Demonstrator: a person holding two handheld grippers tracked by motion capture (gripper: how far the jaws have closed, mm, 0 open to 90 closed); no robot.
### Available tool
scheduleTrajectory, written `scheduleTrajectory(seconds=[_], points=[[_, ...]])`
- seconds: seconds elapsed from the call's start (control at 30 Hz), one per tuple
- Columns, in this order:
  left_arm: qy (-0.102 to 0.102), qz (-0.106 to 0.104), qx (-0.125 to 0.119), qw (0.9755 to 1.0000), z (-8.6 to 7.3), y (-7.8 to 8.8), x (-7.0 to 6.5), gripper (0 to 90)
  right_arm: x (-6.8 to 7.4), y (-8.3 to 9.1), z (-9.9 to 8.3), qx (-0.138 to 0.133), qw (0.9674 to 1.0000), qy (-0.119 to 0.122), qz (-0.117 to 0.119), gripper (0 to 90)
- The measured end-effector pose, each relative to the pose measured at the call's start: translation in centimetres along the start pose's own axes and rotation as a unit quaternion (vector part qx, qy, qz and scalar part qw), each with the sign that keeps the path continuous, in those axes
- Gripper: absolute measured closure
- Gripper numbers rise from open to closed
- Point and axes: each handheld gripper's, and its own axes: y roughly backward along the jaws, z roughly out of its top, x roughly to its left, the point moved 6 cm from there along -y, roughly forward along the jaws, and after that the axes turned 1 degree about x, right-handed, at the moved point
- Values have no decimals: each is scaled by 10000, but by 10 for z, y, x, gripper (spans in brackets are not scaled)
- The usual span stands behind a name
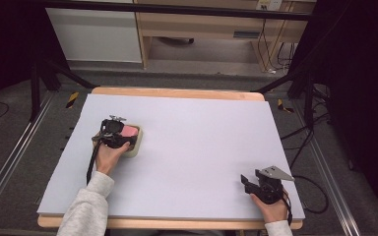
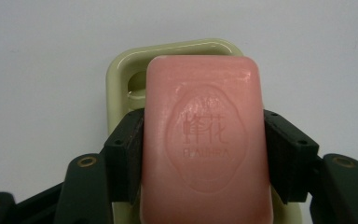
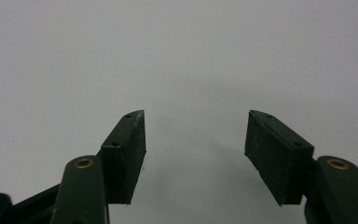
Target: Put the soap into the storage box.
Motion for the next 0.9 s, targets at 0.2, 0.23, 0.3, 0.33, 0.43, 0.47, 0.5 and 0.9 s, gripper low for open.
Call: scheduleTrajectory(seconds=[0.2,0.23,0.3,0.33,0.43,0.47,0.5,0.9], points=[[-17,70,50,10000,-3,-3,0,371,0,0,0,9,10000,-21,10,382],[-6,72,42,10000,-3,-4,0,371,0,0,0,10,10000,-16,9,381],[-4,69,32,10000,-3,-3,0,371,0,0,0,9,10000,-20,12,379],[-6,73,34,10000,-3,-3,0,371,1,0,0,13,10000,-15,9,377],[-33,110,23,9999,-4,-3,-1,371,1,0,0,8,10000,-5,7,376],[-35,108,18,9999,-4,-3,-1,371,1,0,0,7,10000,-4,8,375],[-36,112,15,9999,-4,-3,-1,371,1,0,0,8,10000,-8,8,375],[-142,33,-324,9994,3,19,-4,285,0,0,0,-3,10000,12,-12,367]])
